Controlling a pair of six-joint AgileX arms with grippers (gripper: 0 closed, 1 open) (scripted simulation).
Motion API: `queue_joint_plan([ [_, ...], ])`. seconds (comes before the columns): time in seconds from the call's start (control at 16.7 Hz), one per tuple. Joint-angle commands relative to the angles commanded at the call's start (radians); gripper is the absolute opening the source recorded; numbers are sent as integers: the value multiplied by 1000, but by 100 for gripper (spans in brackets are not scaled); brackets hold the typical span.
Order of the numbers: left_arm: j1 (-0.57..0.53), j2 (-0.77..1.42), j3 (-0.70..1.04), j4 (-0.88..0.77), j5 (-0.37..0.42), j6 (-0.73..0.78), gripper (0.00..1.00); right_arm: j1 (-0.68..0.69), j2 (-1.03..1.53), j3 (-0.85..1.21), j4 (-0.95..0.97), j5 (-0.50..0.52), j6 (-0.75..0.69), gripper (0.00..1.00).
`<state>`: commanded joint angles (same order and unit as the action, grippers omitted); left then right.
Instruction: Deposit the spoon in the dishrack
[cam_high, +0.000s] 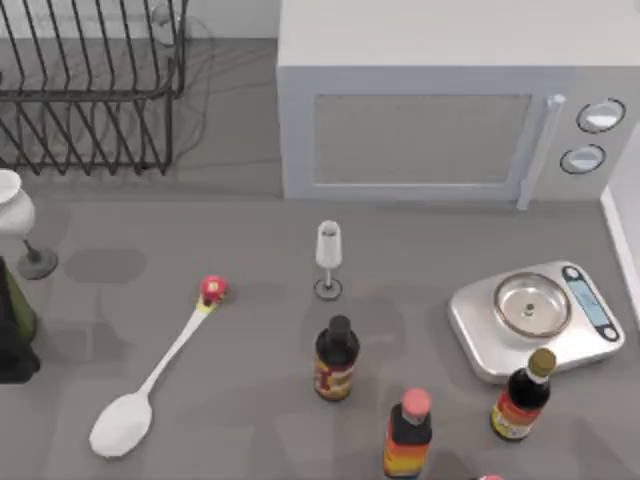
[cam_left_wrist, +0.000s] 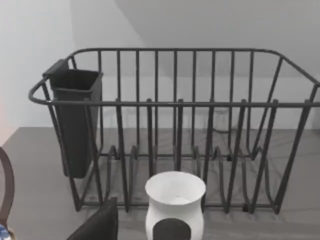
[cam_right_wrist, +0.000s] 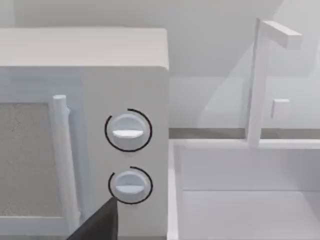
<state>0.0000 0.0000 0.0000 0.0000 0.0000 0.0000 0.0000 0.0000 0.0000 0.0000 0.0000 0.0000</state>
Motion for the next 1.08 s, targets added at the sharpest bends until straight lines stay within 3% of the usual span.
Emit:
queue_joint_plan([
  [0.24,-12,31,30,-24,1,1,100,0,0,0,0,0,0,100],
  [0.48,-67,220,196,-154,2,5,100,0,0,0,0,0,0,100],
  [1.08,-284,1195,838,-705,-2,28,100,0,0,0,0,0,0,100],
])
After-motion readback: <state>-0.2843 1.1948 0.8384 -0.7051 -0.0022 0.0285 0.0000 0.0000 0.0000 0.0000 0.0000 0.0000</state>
